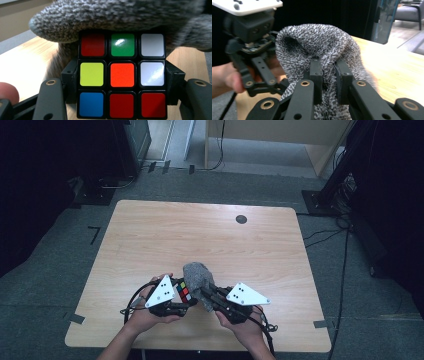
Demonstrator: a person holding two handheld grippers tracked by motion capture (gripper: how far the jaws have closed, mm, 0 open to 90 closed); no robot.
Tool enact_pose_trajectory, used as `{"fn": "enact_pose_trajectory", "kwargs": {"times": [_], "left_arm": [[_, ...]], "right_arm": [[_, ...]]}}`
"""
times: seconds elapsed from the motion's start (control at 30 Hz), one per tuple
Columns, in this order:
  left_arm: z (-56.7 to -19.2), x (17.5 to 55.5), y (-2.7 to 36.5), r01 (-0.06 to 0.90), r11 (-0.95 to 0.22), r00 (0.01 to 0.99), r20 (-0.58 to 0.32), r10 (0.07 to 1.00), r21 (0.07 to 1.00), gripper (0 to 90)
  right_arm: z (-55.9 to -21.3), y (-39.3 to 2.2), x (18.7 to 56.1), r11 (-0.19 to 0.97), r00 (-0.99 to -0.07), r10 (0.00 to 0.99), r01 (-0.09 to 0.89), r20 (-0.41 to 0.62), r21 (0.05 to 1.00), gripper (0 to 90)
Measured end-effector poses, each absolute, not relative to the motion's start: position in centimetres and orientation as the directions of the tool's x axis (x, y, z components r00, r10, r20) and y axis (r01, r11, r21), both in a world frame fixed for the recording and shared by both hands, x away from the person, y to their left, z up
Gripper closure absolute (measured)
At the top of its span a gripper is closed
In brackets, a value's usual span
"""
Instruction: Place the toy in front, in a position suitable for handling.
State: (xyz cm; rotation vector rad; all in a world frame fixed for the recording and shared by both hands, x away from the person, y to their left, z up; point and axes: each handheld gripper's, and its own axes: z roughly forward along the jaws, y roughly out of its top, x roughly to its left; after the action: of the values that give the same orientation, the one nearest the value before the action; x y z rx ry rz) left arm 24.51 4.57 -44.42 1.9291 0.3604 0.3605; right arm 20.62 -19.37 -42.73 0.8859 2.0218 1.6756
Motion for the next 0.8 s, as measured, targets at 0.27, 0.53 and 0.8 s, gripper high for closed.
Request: {"fn": "enact_pose_trajectory", "kwargs": {"times": [0.27, 0.53, 0.8], "left_arm": [[-43.4, 25.0, 6.2, 0.117, -0.216, 0.911, -0.018, 0.413, 0.969, 34.2], [-43.3, 25.1, 6.6, 0.138, -0.171, 0.913, -0.058, 0.405, 0.976, 34.2], [-43.3, 25.2, 6.5, 0.149, -0.165, 0.912, -0.071, 0.405, 0.975, 34.2]], "right_arm": [[-45.9, -22.1, 23.1, 0.008, -0.661, 0.701, 0.384, 0.269, 0.923, 80.1], [-46.6, -19.1, 22.1, 0.139, -0.804, 0.58, 0.253, 0.128, 0.958, 80.6], [-45.2, -20.5, 22.2, 0.047, -0.787, 0.599, 0.224, 0.152, 0.974, 81.3]]}}
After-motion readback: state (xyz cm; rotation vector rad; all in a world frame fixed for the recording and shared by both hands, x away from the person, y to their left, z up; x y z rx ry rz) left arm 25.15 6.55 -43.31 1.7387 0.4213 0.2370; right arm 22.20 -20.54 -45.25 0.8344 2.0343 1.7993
